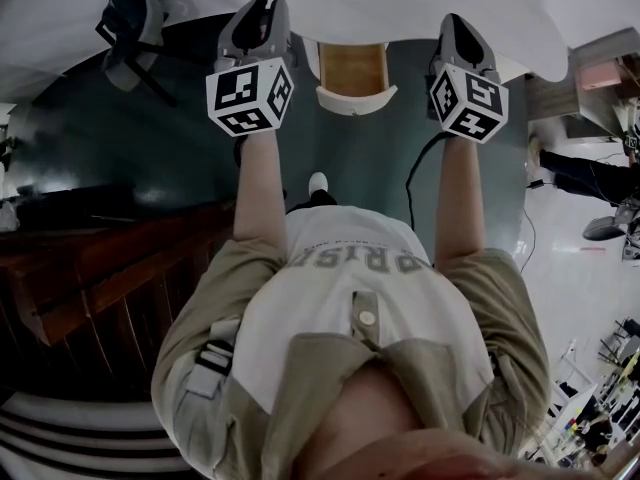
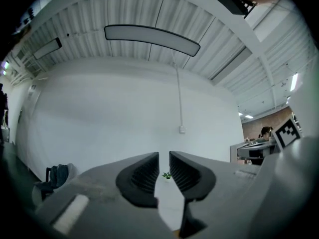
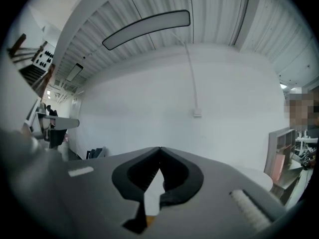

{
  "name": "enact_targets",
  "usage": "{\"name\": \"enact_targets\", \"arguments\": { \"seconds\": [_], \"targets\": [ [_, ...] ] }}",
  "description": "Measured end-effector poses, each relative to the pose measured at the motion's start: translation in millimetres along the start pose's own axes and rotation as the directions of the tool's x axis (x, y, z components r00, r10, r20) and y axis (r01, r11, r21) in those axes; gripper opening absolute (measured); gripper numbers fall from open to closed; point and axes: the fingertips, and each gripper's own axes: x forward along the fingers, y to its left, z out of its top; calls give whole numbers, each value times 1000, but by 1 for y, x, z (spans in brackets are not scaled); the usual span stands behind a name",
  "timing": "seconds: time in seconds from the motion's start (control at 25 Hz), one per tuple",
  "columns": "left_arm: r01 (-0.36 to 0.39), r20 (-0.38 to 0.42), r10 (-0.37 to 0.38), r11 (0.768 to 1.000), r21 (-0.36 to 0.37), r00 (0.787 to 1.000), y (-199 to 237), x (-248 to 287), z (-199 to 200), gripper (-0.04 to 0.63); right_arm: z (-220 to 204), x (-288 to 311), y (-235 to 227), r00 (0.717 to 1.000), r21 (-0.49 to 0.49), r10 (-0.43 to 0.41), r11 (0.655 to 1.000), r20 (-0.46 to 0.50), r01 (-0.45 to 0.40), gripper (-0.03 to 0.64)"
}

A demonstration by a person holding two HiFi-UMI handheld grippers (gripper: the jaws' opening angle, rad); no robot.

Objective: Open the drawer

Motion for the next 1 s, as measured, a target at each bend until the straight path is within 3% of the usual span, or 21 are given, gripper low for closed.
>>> {"name": "enact_targets", "arguments": {
  "seconds": [0.08,0.6,0.8,1.0],
  "targets": [
    [-12,1,12,1000,7,1000,0,0,-2,6,-1,0,1,1000,4,6,1000,2,-6,5],
    [-20,-73,19,1000,-6,997,0,4,-31,6,-17,4,5,1000,-2,-4,1000,-12,4,3],
    [-12,-77,11,1000,-17,997,-1,3,-34,6,-13,2,6,999,-79,-33,996,8,34,0],
    [-16,-69,15,1000,-18,998,1,3,-32,6,-7,0,5,999,-92,-29,995,26,32,0]
  ]
}}
